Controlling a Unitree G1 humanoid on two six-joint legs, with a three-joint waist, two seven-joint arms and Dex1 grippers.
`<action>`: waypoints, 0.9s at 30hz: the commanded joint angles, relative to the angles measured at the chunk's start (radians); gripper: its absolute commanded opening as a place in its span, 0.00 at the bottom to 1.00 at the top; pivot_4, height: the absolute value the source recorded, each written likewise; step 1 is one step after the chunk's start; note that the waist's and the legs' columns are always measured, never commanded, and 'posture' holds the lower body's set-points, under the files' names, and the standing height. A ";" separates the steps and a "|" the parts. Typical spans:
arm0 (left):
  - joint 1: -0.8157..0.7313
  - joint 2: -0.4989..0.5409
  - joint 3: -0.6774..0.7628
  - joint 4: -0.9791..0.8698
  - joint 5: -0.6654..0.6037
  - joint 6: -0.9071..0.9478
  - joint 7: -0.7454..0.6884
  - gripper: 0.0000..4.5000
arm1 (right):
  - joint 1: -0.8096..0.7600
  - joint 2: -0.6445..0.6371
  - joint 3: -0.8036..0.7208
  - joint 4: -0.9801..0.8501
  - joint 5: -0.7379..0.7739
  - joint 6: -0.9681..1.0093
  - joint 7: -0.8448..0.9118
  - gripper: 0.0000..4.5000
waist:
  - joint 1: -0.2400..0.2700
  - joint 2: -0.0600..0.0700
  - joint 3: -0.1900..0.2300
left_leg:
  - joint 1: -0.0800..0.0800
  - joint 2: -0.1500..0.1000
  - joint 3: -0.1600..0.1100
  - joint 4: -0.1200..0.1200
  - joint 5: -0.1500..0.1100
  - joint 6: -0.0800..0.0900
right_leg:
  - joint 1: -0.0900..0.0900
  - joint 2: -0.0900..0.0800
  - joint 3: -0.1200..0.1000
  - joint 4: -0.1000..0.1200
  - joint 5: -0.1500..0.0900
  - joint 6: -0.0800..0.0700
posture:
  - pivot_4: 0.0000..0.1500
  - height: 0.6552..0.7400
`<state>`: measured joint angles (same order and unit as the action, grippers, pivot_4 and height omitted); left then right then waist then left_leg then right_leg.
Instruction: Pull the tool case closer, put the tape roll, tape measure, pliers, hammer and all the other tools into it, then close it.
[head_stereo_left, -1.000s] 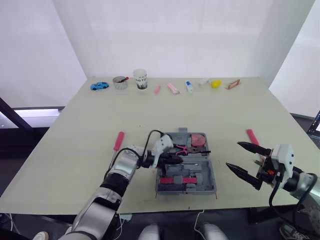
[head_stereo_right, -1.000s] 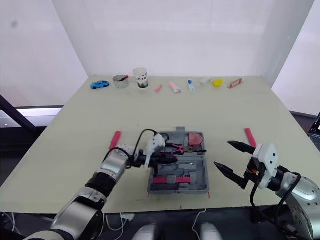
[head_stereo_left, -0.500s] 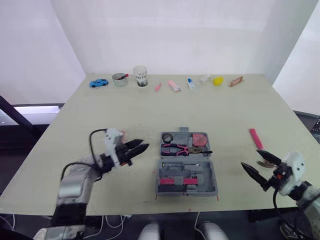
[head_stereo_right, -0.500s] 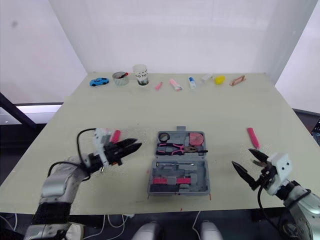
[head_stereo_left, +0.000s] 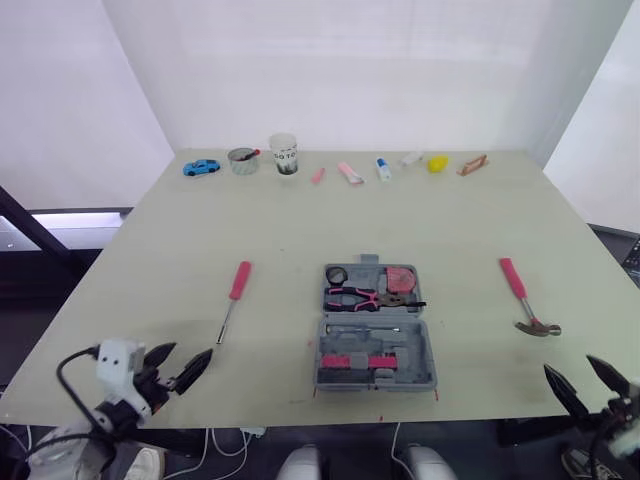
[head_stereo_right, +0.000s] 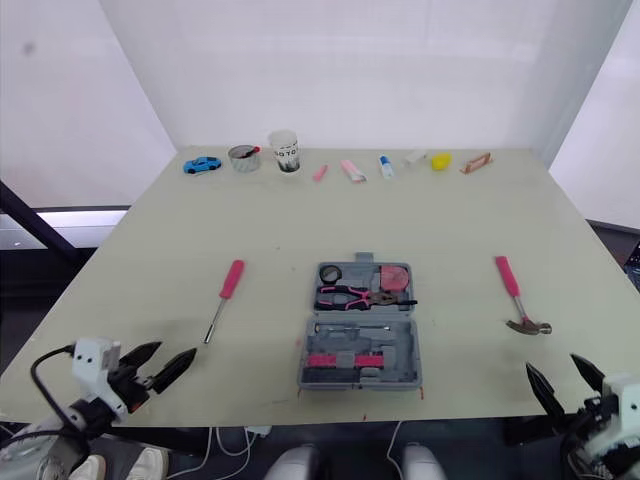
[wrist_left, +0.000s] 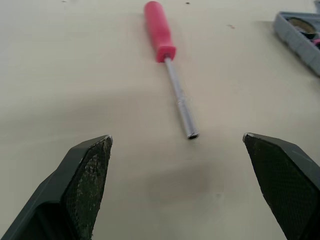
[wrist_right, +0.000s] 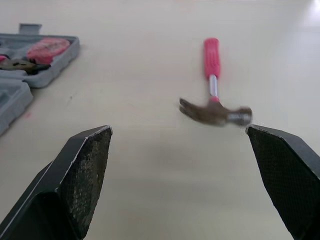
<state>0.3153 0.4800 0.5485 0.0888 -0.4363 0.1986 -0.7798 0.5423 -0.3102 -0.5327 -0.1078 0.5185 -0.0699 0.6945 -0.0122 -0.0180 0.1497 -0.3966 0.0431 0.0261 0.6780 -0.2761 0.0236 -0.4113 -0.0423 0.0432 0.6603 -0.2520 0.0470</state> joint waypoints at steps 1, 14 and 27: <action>0.060 -0.023 0.047 -0.036 -0.026 -0.035 0.023 1.00 | 0.028 0.020 -0.069 0.001 0.029 -0.035 -0.039 1.00 | -0.004 0.000 0.000 | 0.000 0.000 0.001 -0.001 0.000 0.000 | 0.000 -0.001 0.000 0.000 0.000 -0.001 | 1.00 1.00; 0.043 -0.010 0.014 -0.047 -0.033 -0.063 0.016 1.00 | 0.022 0.004 -0.080 0.004 0.025 -0.034 -0.048 1.00 | 0.000 0.000 -0.001 | 0.000 -0.001 0.001 -0.004 0.000 0.000 | -0.002 -0.005 0.000 -0.002 0.000 -0.003 | 1.00 1.00; -0.087 0.078 -0.217 -0.164 -0.017 -0.101 -0.170 1.00 | -0.108 -0.050 0.027 -0.118 -0.046 0.151 -0.198 1.00 | 0.000 0.000 -0.001 | 0.001 -0.002 0.005 -0.006 0.000 0.000 | -0.002 0.001 0.000 -0.001 0.000 -0.003 | 1.00 1.00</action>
<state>0.2426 0.5356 0.3369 -0.0245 -0.4316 0.1017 -0.9297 0.4408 -0.3416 -0.4935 -0.1872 0.4838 0.0551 0.5282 -0.0118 -0.0179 0.1488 -0.3951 0.0411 0.0312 0.6721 -0.2759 0.0238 -0.4129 -0.0408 0.0431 0.6593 -0.2518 0.0437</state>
